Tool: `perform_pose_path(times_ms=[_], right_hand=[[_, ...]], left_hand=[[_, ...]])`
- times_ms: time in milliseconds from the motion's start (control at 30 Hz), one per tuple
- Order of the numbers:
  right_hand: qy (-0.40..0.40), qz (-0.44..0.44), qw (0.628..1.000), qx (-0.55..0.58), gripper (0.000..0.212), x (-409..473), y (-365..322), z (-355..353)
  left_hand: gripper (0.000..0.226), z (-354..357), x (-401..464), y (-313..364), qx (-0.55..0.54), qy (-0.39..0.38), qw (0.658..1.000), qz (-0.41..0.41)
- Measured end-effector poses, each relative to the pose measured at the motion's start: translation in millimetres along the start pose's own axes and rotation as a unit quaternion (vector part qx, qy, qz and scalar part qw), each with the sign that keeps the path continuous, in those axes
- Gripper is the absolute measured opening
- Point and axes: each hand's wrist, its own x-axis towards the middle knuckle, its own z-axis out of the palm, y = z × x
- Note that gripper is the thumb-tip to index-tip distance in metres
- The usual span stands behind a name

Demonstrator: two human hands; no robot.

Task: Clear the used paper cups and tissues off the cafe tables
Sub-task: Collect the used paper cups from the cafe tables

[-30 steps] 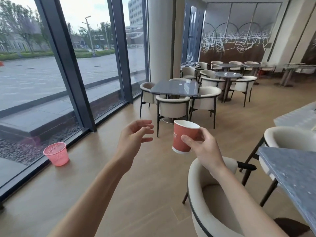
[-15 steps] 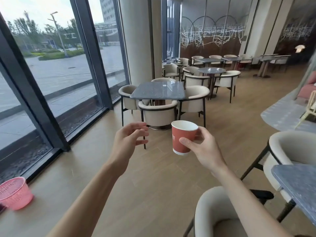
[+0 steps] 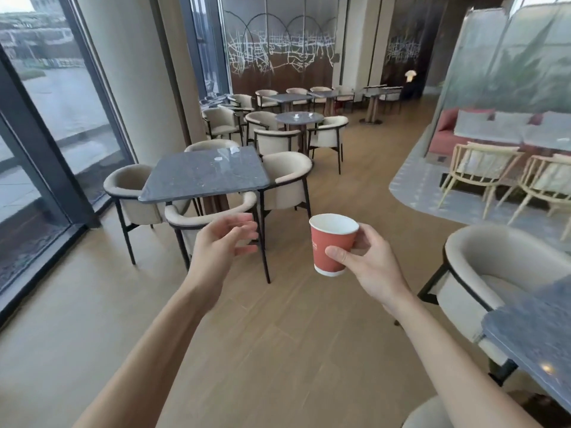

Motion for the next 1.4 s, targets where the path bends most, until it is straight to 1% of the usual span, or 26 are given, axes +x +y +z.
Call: perform_pose_path(times_ms=[233,367,467,567,667,767,1100,1267,1400], right_hand=[[0.054,0.009,0.999,-0.006,0.051,119,32,18],[0.07,0.018,0.997,0.006,0.05,199,66,28],[0.08,0.027,0.996,0.022,0.051,274,88,32],[0.074,0.026,0.996,0.031,0.051,348,96,37],[0.069,0.02,0.997,0.021,0.051,419,101,41],[0.061,0.025,0.998,0.007,0.056,481,109,47],[0.084,0.027,0.995,-0.034,0.061,713,174,62],[0.12,0.044,0.99,-0.052,0.058,831,192,50],[0.157,0.056,0.984,-0.059,0.049,908,207,20]], left_hand=[[0.021,33,134,-40,-0.006,-0.07,0.997,-0.018],[0.02,47,223,-63,0.006,-0.089,0.996,-0.014],[0.018,60,303,-72,0.012,-0.079,0.997,-0.012],[0.017,76,374,-75,0.012,-0.077,0.997,-0.006],[0.018,90,440,-83,0.005,-0.074,0.997,-0.008],[0.018,105,505,-93,-0.004,-0.083,0.996,-0.017],[0.019,169,752,-139,-0.02,-0.111,0.994,0.007],[0.016,220,883,-152,-0.045,-0.143,0.989,-0.017],[0.018,286,965,-156,-0.047,-0.192,0.98,-0.024]])
